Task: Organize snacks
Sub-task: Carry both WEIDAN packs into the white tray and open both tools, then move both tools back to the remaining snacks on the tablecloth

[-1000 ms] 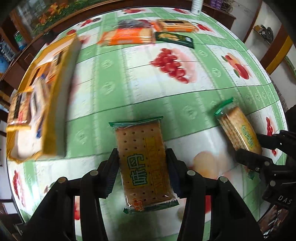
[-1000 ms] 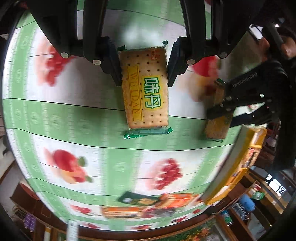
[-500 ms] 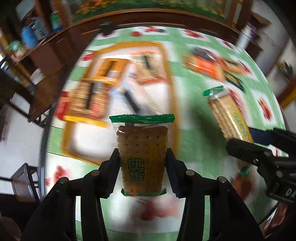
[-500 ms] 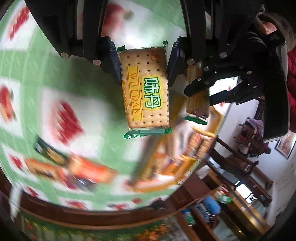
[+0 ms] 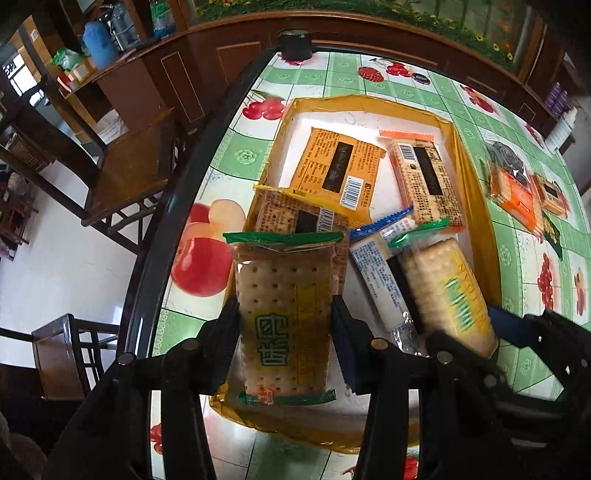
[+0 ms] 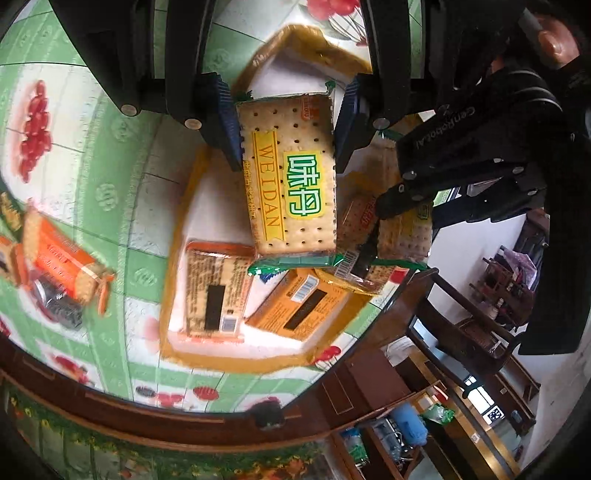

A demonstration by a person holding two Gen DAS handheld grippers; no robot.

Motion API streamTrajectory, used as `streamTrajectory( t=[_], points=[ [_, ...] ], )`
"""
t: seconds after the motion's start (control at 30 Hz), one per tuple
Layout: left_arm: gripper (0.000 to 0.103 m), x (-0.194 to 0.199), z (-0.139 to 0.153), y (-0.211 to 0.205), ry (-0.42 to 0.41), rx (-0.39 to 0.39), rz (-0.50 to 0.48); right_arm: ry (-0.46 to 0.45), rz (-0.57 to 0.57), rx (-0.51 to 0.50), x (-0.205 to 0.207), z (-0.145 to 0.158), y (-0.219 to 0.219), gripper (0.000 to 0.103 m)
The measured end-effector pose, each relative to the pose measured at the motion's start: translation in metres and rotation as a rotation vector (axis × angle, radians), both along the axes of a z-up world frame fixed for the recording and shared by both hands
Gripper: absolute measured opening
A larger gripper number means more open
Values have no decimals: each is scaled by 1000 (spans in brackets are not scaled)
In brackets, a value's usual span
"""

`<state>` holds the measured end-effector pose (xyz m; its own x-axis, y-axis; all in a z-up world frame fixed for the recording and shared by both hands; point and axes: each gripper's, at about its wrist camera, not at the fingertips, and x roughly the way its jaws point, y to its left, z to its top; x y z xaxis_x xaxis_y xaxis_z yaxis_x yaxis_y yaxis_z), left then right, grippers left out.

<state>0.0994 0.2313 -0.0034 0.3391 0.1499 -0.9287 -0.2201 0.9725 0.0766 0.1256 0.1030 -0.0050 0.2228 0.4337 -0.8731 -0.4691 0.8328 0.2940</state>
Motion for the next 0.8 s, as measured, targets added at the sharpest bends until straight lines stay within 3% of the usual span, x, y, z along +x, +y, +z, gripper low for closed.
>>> streamTrajectory(
  t=[0.13, 0.33, 0.5, 0.63, 0.8],
  points=[
    [46, 3, 1, -5, 19, 49, 16, 27, 12, -2, 3, -3, 1, 50],
    [46, -3, 4, -8, 19, 108, 31, -35, 39, -39, -5, 7, -3, 54],
    [47, -14, 18, -7, -21, 154, 91, -106, 29, -4, -13, 28, -17, 73],
    [48, -24, 32, -9, -67, 151, 160, -120, 9, 28, -18, 39, -32, 73],
    [48, -28, 50, -47, -120, 133, 143, -137, 5, 18, -33, 43, -62, 73]
  ],
)
